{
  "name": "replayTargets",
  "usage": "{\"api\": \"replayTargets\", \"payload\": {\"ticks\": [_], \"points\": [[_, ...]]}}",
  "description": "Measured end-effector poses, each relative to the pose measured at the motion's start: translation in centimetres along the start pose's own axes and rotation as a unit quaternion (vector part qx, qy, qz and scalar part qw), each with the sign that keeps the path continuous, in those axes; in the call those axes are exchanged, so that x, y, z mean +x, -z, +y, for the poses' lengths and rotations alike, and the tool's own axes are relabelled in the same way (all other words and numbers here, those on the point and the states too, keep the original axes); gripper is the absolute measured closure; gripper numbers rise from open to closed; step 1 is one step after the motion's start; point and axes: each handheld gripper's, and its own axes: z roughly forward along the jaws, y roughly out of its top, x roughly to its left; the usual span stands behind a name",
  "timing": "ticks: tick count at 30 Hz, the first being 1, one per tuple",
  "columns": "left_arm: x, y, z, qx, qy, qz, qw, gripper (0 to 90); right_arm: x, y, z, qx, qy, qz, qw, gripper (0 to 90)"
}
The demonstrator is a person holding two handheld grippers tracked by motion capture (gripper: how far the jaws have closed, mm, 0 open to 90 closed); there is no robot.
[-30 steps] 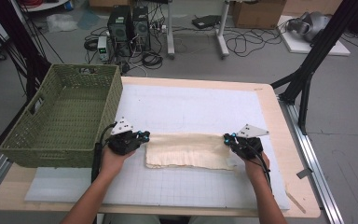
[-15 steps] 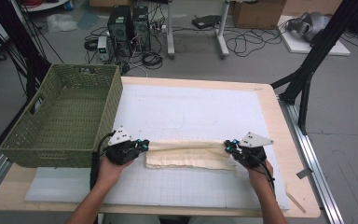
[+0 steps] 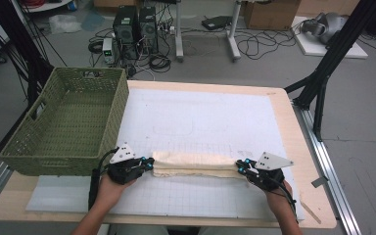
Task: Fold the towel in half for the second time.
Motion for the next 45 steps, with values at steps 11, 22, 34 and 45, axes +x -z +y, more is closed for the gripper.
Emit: {"api": "replayTargets", "payload": {"ticks": [11, 22, 34, 45], "points": [[-0.1, 1.5, 2.0, -0.08, 0.029, -0.01, 0.9964, 50.2, 0.5, 0.1, -0.2, 0.02, 0.019, 0.0, 0.9996, 84.1], [-0.6, -2.8, 1.2, 0.017, 0.029, -0.018, 0.9993, 73.0, -0.1, 1.4, -0.1, -0.005, -0.042, -0.007, 0.9991, 53.8], [-0.8, -2.9, 0.7, 0.038, 0.024, -0.008, 0.9989, 72.4, 0.8, 0.3, 2.8, -0.035, -0.123, -0.028, 0.9914, 52.4], [-1.0, -3.1, 0.7, 0.049, 0.011, -0.005, 0.9987, 72.9, -0.2, -2.6, 0.1, 0.101, -0.074, -0.103, 0.9868, 53.3]]}}
